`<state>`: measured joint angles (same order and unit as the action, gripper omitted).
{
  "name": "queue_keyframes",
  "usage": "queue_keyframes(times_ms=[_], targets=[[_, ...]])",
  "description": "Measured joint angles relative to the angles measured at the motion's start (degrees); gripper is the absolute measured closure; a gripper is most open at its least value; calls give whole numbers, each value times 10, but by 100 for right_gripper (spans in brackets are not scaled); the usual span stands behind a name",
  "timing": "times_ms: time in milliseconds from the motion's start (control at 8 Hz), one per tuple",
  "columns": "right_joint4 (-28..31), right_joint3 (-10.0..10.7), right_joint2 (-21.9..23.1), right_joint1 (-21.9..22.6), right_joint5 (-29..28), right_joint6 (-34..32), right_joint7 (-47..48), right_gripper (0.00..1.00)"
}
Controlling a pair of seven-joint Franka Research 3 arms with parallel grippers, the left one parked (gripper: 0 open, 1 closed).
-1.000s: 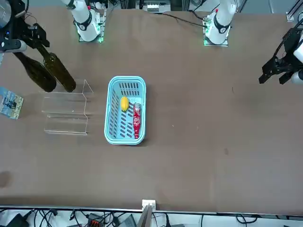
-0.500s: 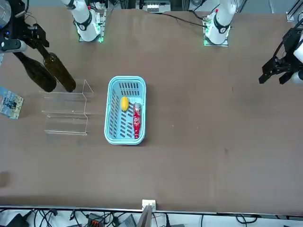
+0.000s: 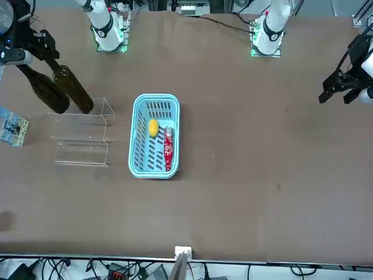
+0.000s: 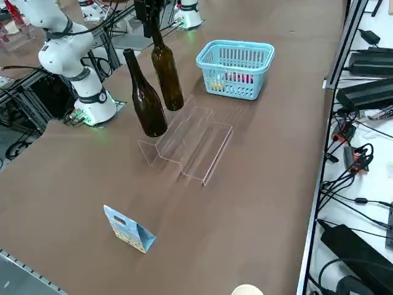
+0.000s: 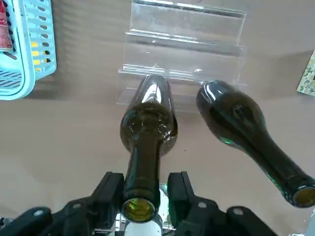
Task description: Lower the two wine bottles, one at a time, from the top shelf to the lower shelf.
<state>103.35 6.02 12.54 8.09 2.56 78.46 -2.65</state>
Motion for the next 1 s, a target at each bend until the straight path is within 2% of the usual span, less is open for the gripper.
queue_keyframes(times_ms=[625,1000], targets=[[0,-1,0,0,0,6,0,48],[0,-3,0,0,0,7,0,61]])
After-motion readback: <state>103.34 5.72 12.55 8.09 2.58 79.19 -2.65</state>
